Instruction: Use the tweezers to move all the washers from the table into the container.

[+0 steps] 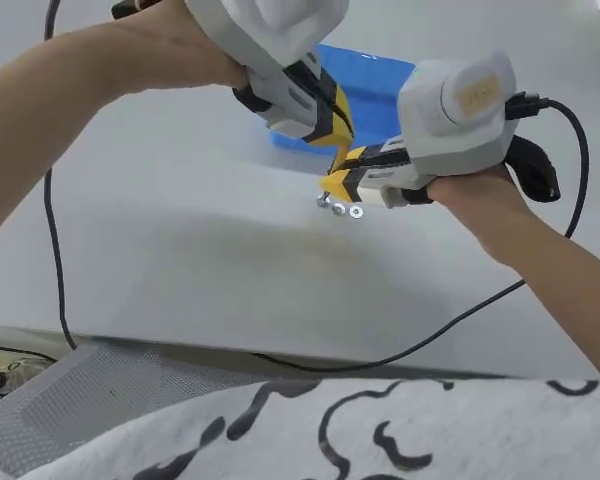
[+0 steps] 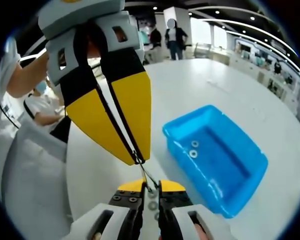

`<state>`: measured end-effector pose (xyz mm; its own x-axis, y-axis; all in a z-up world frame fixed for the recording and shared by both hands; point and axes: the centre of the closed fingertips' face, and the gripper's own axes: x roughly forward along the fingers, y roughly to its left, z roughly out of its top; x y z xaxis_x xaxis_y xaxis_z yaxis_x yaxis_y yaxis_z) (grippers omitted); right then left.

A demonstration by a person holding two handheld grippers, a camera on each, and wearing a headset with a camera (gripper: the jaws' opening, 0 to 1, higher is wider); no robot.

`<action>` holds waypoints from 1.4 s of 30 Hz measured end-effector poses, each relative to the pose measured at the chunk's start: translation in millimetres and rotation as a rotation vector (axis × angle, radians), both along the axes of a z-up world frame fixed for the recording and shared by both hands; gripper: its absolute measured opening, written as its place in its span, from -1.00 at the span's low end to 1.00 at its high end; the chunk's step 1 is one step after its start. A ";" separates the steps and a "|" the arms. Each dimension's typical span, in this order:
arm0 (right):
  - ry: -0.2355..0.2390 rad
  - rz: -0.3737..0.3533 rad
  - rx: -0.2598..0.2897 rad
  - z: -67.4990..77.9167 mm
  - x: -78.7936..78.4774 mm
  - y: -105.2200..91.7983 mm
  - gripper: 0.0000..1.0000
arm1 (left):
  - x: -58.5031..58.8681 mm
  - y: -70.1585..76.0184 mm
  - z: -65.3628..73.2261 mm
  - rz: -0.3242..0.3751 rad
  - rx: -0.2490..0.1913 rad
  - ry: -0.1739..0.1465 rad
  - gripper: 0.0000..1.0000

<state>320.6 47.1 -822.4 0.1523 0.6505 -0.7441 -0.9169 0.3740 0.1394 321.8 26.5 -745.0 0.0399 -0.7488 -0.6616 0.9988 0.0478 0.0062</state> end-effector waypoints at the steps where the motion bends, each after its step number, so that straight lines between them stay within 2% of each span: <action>1: 0.004 -0.004 0.002 0.2 -0.3 0.2 -0.88 | 1.8 0.2 -1.1 0.000 0.000 0.003 -1.00; 15: -0.016 -0.001 -0.008 1.1 0.1 1.0 -0.93 | 3.1 -1.7 -1.7 0.012 -0.019 0.006 -1.00; 22: -0.042 0.022 -0.040 -0.4 0.4 2.8 -0.93 | -1.7 1.3 -1.7 0.012 -0.016 -0.004 -1.00; 26: -0.055 0.047 -0.061 2.4 -1.3 4.0 -0.93 | -1.0 3.4 0.2 0.012 -0.014 -0.009 -1.00; 27: -0.059 0.049 -0.062 3.9 -1.2 4.1 -0.93 | 2.3 4.0 -0.2 0.013 -0.017 -0.008 -1.00; 28: -0.061 0.050 -0.062 6.3 -1.3 3.9 -0.93 | 4.4 4.6 1.2 0.014 -0.020 -0.011 -1.00; 34: -0.057 0.057 -0.054 18.8 -3.5 4.7 -0.93 | -12.7 -1.7 25.3 0.012 -0.025 -0.014 -1.00; 39: -0.071 0.060 -0.049 27.9 -1.0 4.9 -0.94 | -21.7 -7.7 43.0 0.008 -0.032 -0.034 -1.00; 40: -0.075 0.059 -0.047 27.8 0.7 5.0 -0.94 | -22.3 -8.4 45.5 0.007 -0.034 -0.037 -1.00; 41: -0.078 0.057 -0.044 29.9 2.3 5.4 -0.94 | -16.8 -5.5 44.8 0.007 -0.036 -0.040 -1.00; 42: -0.077 0.053 -0.041 31.5 3.3 5.7 -0.94 | -16.2 -5.3 46.3 0.006 -0.038 -0.040 -1.00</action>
<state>323.9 52.8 -790.9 0.1764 0.6283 -0.7578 -0.9431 0.3283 0.0527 305.6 21.2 -698.8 0.0702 -0.7732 -0.6303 0.9975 0.0544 0.0444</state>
